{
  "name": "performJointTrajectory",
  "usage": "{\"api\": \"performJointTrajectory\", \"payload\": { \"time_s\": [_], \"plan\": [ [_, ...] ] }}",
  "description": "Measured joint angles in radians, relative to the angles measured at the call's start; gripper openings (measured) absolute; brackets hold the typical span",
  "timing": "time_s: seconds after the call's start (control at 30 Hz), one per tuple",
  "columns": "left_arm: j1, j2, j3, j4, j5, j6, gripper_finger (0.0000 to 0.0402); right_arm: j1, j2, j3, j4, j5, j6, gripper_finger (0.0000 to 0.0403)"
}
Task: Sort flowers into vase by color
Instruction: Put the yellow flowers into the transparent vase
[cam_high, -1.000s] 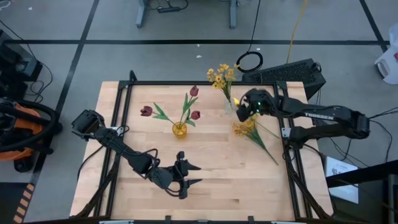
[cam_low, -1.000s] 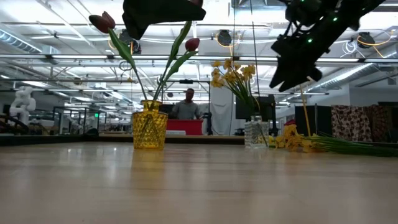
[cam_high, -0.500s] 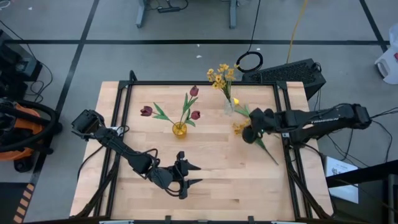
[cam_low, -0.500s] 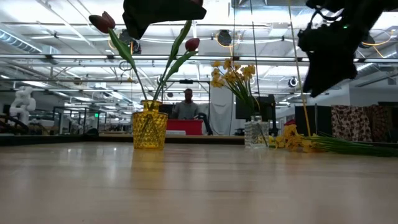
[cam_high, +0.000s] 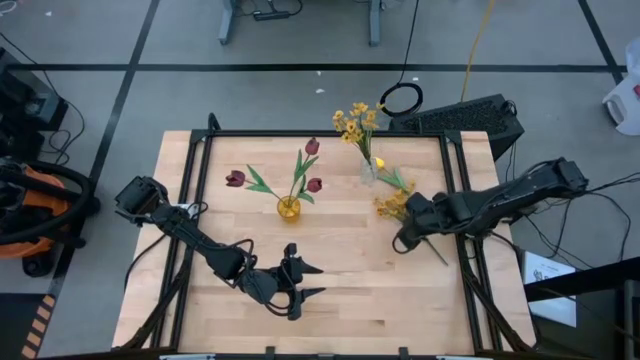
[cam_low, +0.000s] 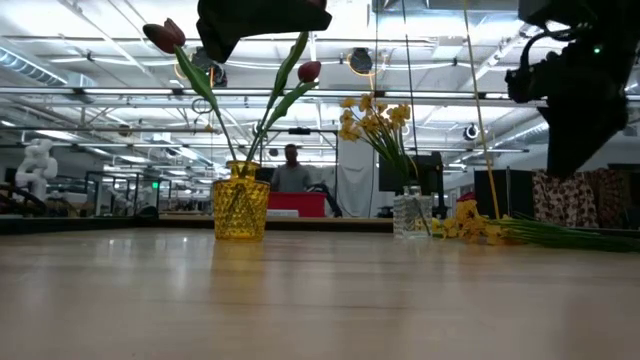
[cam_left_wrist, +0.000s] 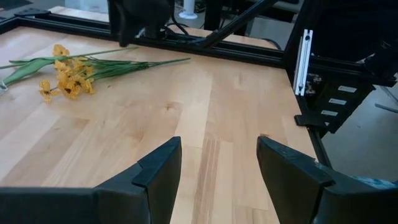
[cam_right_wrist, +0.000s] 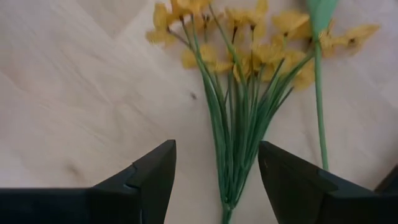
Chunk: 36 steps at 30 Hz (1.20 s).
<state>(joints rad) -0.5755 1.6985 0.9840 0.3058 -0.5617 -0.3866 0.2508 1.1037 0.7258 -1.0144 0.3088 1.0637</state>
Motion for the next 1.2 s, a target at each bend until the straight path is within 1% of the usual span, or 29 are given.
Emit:
{"api": "performJointTrajectory", "payload": {
  "time_s": [0.13,0.27,0.3,0.4,0.53,0.67,0.73,0.87,0.97,1.03,1.1,1.2],
  "plan": [
    [0.0,0.0,0.0,0.0,0.0,0.001,0.0214,0.014,0.082,0.0,0.001,-0.011,-0.006,0.0237],
    [0.0,0.0,0.0,0.0,0.0,0.004,0.0214,0.013,0.155,0.0,0.012,-0.02,-0.018,0.0277],
    [0.0,0.0,0.0,0.0,0.0,0.004,0.0214,0.011,0.172,0.0,0.012,-0.011,-0.028,0.0288],
    [0.003,0.0,0.0,-0.001,0.0,0.007,0.0214,0.004,0.221,0.0,0.016,0.061,-0.052,0.0316],
    [0.006,0.0,0.0,-0.001,0.002,0.007,0.0214,-0.013,0.262,0.0,0.016,0.079,-0.058,0.0326],
    [0.006,0.0,0.0,-0.001,0.005,0.007,0.0214,-0.03,0.285,0.0,0.028,0.069,-0.085,0.0316],
    [0.006,0.0,0.0,-0.001,0.005,0.006,0.0214,-0.037,0.289,-0.011,0.069,0.05,-0.103,0.0313],
    [0.006,0.0,0.0,-0.001,0.006,0.006,0.0214,-0.051,0.29,-0.065,0.164,0.023,-0.124,0.031],
    [0.006,0.0,0.0,-0.001,0.006,0.006,0.0214,-0.071,0.29,-0.106,0.175,0.021,-0.115,0.0298],
    [0.006,0.0,0.0,-0.001,0.006,0.006,0.0214,-0.084,0.289,-0.124,0.18,0.017,-0.108,0.0278],
    [0.006,0.0,0.0,-0.001,0.006,0.007,0.0214,-0.092,0.287,-0.135,0.187,0.013,-0.106,0.025],
    [0.006,0.0,0.0,-0.001,0.006,0.007,0.0214,-0.1,0.287,-0.14,0.206,-0.002,-0.113,0.0192]
  ]
}}
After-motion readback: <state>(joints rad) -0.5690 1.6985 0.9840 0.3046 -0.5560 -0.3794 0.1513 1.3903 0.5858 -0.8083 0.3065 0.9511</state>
